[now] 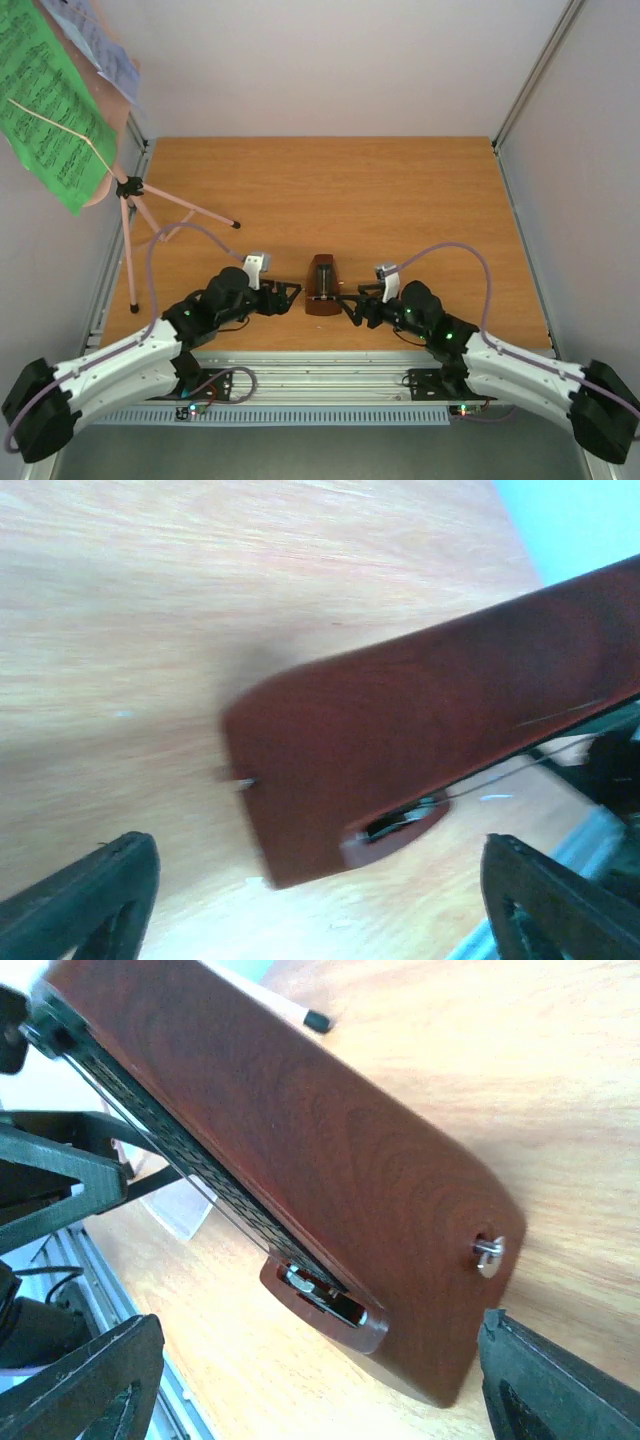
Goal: Pack up the instrument practice props
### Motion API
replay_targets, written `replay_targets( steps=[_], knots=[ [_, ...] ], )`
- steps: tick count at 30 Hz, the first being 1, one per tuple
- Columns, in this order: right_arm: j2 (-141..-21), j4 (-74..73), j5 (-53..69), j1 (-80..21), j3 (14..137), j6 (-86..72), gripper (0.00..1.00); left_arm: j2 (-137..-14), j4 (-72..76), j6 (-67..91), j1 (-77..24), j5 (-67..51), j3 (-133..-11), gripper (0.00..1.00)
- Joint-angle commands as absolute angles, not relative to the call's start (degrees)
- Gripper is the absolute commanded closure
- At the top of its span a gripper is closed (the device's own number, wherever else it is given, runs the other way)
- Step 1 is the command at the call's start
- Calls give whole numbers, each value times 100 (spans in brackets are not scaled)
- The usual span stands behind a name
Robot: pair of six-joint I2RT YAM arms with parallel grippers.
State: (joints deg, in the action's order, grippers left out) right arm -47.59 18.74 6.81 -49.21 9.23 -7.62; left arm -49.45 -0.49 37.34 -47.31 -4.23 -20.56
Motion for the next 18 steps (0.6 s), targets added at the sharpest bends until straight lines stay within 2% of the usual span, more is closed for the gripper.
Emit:
replay_targets(
  steps=[1,3,6,9,18],
  knots=[
    [-3493,-540,-38,-4948,1253,-619,11,-4201,-2056,4310,-4492,601,-2119,2],
    [-2854,-1770,-515,-4945,1511,-682,7,-3945,-2710,4710,-4263,840,-2161,1],
    [-1933,-3117,-1097,-4931,1934,-707,2,-3762,-3167,4933,-3693,568,-2100,1],
    [-1344,-4079,-1609,-4922,2344,-667,1,-3856,-3425,5045,-3087,303,-2138,1],
    [-1923,-4500,-2067,-4922,2939,-691,1,-4233,-5138,5735,-2524,1167,-2930,1]
  ],
)
